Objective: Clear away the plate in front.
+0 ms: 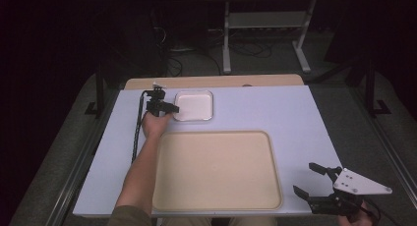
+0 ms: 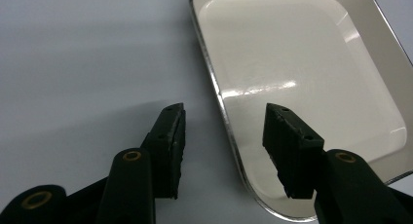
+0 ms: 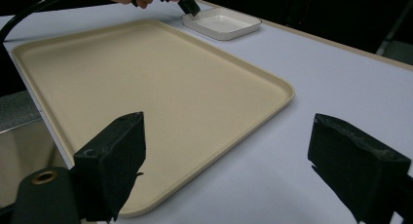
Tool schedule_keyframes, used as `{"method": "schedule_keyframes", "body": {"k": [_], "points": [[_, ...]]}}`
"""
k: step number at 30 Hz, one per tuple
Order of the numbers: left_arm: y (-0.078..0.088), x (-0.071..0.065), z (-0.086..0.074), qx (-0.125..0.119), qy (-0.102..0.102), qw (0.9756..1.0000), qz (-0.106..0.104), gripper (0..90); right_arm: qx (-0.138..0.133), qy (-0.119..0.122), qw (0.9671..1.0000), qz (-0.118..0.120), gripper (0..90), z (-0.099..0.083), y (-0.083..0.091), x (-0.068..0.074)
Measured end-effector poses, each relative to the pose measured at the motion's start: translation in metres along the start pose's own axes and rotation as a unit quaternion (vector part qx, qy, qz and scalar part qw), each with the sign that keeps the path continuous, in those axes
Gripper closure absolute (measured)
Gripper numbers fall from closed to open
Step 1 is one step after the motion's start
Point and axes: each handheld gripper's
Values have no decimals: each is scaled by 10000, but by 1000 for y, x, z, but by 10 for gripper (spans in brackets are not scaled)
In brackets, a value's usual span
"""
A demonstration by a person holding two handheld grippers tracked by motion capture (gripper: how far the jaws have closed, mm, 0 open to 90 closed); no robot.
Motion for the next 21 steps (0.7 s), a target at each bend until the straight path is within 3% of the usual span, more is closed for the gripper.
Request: {"method": "schedule_keyframes", "body": {"k": [2,7,9,13,15,17,19,21], "points": [[-1,4,-1,26,115,9999,-34,534,-3,13,10000,4,129,0,0,0],[-2,4,-1,86,171,9998,-73,612,-13,18,10000,16,129,0,0,0],[-4,2,-1,101,162,9998,-32,685,-9,17,10000,23,129,0,-1,0],[-5,0,-1,88,193,9998,44,749,-17,29,10000,27,129,0,0,0],[-6,0,-1,84,334,9994,-9,823,-23,29,10000,30,129,0,0,0],[-7,-6,-1,-113,329,9992,171,836,-31,21,10000,36,129,0,0,0],[-7,-6,-2,-114,394,9990,151,851,-27,15,10000,36,129,0,0,0],[-8,-4,-2,-217,597,9980,58,865,-24,20,10000,48,129,0,0,-1]]}}
Point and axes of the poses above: each handheld gripper's, and its own axes: y roughly backward along the jaws, z roughly out of its top, x roughly to its left, and after that the axes turned 12 degrees about -x, right-handed
